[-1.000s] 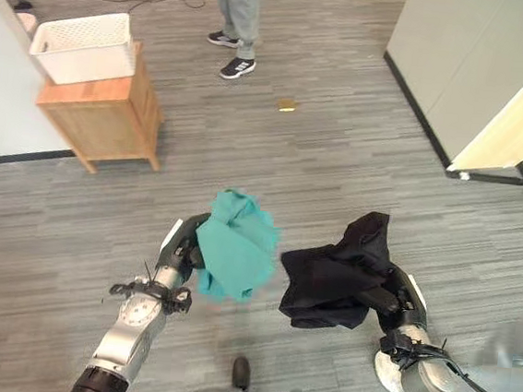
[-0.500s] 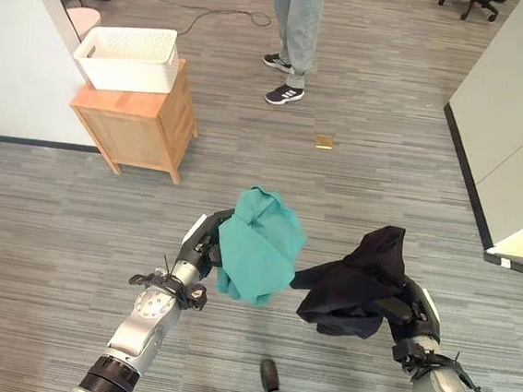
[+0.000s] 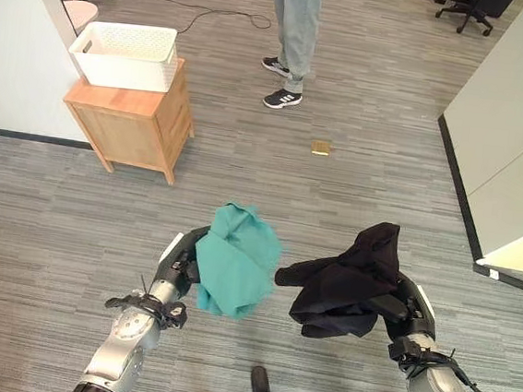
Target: Pick up bed clothes into laundry basket.
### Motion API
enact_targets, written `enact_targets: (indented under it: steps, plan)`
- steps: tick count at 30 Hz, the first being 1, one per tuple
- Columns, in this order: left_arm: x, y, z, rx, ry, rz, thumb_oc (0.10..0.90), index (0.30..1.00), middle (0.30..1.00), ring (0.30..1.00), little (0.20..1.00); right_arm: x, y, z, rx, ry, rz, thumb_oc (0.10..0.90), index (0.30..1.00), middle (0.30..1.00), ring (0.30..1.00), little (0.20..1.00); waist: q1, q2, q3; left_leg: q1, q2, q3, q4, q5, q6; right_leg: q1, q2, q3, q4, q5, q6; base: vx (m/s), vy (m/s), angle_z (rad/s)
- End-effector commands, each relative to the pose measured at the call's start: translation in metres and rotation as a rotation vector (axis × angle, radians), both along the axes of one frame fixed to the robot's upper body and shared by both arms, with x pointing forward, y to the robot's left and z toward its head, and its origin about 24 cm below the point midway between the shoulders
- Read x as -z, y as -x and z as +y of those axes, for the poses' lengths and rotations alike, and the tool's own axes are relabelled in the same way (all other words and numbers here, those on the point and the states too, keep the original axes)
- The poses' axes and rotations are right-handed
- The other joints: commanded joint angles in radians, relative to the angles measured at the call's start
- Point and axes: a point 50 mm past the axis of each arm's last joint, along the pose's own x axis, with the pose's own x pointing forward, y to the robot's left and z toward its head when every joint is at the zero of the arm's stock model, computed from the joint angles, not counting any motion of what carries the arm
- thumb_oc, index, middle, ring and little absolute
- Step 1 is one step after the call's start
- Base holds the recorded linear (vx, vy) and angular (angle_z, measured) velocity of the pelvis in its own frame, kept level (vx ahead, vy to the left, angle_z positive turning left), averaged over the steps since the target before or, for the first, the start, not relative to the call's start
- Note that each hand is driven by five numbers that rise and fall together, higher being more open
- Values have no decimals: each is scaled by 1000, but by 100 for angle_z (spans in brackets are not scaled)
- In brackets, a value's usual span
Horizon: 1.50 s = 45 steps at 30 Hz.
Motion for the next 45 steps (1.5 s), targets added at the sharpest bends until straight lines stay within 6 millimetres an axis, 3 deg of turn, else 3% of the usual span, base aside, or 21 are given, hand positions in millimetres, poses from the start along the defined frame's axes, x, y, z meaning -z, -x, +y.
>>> enact_targets:
  steps: [1, 9, 13, 23, 24, 27, 30, 34, 40, 44, 45]
  plan:
    - [-59, -6, 13, -39, -46, -297, 400, 300, 300, 300, 300, -61, -24, 6, -81, 68, -303, 400, 300, 300, 300, 300, 45, -8, -76, -59, -40, 21, 58, -29, 41, -15, -64, 16, 161, -204, 122, 2, 41, 4]
    - [-62, 11, 47, -245, -57, -321, 400, 300, 300, 300, 300, -86, -55, 35, -231, 105, -383, 400, 300, 300, 300, 300, 106, -15, -73, -63, -47, -14, 71, -30, 43, 8, -83, -20, 157, -216, 117, 0, 17, 19]
    - [-61, 14, 53, -291, -58, -318, 400, 300, 300, 300, 300, -97, -63, 45, -265, 103, -422, 400, 300, 300, 300, 300, 126, -22, -61, -74, -53, -27, 94, -41, 44, 6, -87, -26, 170, -221, 115, -15, 7, 20]
    - [-56, 10, 42, -239, -35, -301, 400, 300, 300, 300, 300, -74, -45, 33, -204, 64, -349, 400, 300, 300, 300, 300, 111, -28, -76, -60, -45, -26, 84, -48, 40, 34, -90, -29, 137, -221, 111, 8, 3, 3]
    - [-59, 2, 73, -367, -62, -284, 400, 300, 300, 300, 300, -39, -9, -6, 86, -1, -251, 400, 300, 300, 300, 300, 47, -38, -75, -123, 80, 295, 178, -70, 2, 43, -190, -185, 167, -243, 154, -47, -12, 0]
    - [-59, 2, 71, -348, -39, -285, 400, 300, 300, 300, 300, -44, -10, -7, 57, 18, -255, 400, 300, 300, 300, 300, 54, -47, -66, -138, 109, 274, 232, -72, -10, 52, -173, -212, 143, -246, 131, -32, -92, 37]
    - [-50, 0, 63, -316, -44, -246, 400, 300, 300, 300, 300, -52, -11, -14, 74, 16, -280, 400, 300, 300, 300, 300, 56, -52, -59, -154, 86, 192, 217, -66, -14, 77, -152, -207, 93, -234, 122, -73, -37, 1]
    - [-52, -1, 63, -324, -31, -263, 400, 300, 300, 300, 300, -45, 0, -28, 121, 52, -232, 400, 300, 300, 300, 300, 23, -42, -82, -150, 71, 231, 169, -47, -12, 72, -161, -230, 96, -237, 124, 19, 74, 8]
    - [-63, 0, 77, -381, -68, -304, 400, 300, 300, 300, 300, -61, -10, -37, 163, 92, -292, 400, 300, 300, 300, 300, 32, -39, -89, -134, 41, 232, 147, -62, 3, 81, -189, -223, 89, -228, 140, 94, 117, -6]
    - [-70, -2, 82, -414, -82, -328, 400, 300, 300, 300, 300, -76, -25, -31, 126, 116, -345, 400, 300, 300, 300, 300, 42, -32, -87, -132, 18, 232, 150, -82, 23, 63, -216, -209, 144, -237, 161, 89, 147, 0]
    - [-73, -6, 82, -407, -84, -334, 400, 300, 300, 300, 300, -84, -31, -25, 85, 134, -368, 400, 300, 300, 300, 300, 42, -22, -76, -118, 1, 223, 155, -102, 45, 22, -234, -190, 258, -226, 172, 93, 175, 2]
